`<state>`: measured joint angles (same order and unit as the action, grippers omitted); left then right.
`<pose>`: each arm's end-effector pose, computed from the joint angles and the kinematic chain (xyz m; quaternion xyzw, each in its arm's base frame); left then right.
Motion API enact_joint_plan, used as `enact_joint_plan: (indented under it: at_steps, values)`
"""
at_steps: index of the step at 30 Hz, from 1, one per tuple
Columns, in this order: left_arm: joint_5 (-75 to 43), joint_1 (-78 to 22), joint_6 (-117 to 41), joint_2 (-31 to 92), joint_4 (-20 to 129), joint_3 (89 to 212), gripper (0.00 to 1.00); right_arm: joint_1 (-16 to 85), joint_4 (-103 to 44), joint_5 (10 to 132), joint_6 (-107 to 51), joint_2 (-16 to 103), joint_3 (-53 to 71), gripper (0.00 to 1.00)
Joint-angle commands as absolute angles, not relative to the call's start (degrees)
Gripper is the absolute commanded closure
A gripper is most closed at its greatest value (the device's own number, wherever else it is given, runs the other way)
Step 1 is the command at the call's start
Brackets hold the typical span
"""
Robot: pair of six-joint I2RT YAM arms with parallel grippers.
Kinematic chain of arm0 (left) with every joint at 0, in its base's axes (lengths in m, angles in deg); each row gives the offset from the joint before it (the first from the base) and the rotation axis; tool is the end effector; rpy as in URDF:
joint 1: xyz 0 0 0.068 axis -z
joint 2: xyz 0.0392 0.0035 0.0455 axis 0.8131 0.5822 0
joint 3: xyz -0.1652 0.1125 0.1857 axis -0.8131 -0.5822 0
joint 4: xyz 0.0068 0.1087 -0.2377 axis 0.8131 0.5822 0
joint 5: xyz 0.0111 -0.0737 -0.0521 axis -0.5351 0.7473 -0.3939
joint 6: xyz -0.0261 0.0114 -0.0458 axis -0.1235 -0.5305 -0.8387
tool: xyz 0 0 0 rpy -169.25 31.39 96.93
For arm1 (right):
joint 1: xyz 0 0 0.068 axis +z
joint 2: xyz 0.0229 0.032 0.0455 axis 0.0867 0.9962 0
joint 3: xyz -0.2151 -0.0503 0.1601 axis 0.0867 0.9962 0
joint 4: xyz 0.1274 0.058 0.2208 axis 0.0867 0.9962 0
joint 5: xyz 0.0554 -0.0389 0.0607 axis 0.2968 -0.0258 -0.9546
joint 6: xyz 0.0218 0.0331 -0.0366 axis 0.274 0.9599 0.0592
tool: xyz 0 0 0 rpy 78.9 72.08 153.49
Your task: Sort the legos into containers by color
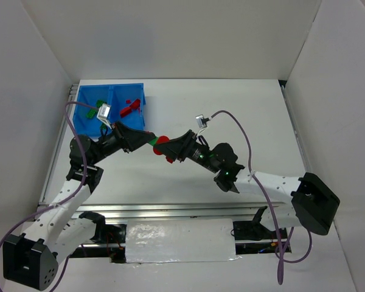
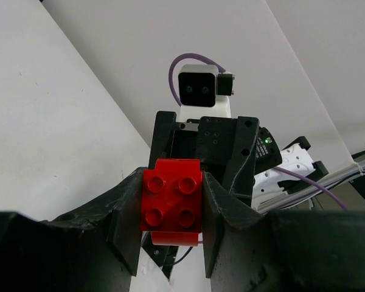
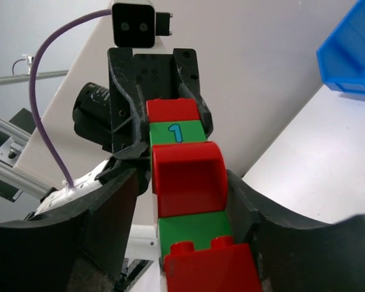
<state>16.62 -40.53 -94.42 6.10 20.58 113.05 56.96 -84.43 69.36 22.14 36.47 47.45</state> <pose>0.1889 -0.0706 0.3404 0.0088 0.6108 -0.6525 0.4484 0.1697 0.2262 0.3026 -0.0401 0.5892 0.6822 0.4310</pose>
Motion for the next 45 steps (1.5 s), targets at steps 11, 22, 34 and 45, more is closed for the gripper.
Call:
enact_joint_plan:
  at_steps: [11, 22, 34, 45]
  values:
    - [18.4, -40.2, -94.4, 4.4, 17.3, 112.1, 0.94, 57.4, -91.9, 70.0, 20.2, 38.6, 43.6, 0.43]
    - [19.5, -40.2, -92.9, 4.7, 18.0, 112.6, 1.0, 57.3, -94.2, 68.6, 20.6, 40.3, 42.9, 0.77]
    - [17.4, -40.3, -84.7, 4.6, 31.5, 118.4, 1.0, 54.9, -98.5, 62.7, 17.8, 37.7, 48.3, 1.0]
    - [13.6, -41.7, -83.3, 3.7, 35.6, 119.7, 1.0, 53.5, -89.8, 66.3, 13.8, 31.9, 52.1, 1.0]
